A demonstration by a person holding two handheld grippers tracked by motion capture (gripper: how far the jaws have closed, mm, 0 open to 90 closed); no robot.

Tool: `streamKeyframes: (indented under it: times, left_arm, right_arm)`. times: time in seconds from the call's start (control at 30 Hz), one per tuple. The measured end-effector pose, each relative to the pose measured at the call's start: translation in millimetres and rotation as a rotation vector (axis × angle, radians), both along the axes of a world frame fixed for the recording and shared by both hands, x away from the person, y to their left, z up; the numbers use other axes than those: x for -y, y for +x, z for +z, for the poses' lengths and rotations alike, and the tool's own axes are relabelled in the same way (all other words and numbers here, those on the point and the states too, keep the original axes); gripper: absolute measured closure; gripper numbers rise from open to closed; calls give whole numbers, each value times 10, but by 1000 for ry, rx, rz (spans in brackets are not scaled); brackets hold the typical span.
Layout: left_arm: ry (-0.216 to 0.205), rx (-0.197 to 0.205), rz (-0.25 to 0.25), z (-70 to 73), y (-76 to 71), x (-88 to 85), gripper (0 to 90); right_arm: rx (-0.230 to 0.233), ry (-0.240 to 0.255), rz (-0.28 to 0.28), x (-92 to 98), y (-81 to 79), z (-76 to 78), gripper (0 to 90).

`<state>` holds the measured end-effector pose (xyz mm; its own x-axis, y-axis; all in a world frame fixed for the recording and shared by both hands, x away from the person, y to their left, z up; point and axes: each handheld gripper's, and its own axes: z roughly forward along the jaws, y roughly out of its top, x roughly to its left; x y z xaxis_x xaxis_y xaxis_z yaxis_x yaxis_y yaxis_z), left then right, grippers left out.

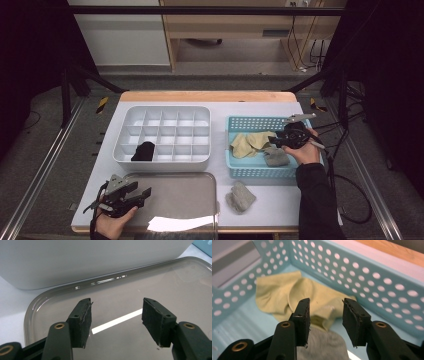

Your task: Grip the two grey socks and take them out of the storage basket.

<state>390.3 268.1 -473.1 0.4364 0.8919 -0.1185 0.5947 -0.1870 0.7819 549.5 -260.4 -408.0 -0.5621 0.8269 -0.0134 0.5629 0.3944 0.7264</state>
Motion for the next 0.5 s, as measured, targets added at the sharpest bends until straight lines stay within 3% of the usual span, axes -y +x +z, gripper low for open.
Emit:
streamKeyframes:
  times: [0.27, 0.5]
  left_arm:
    - [2, -2, -1, -4, 4, 8, 398]
    - [5, -2, -1, -3, 0, 11, 398]
  right_arm:
    - [-21, 14, -59, 128, -217, 124, 533]
    - [-82, 11, -105, 98, -276, -77, 487]
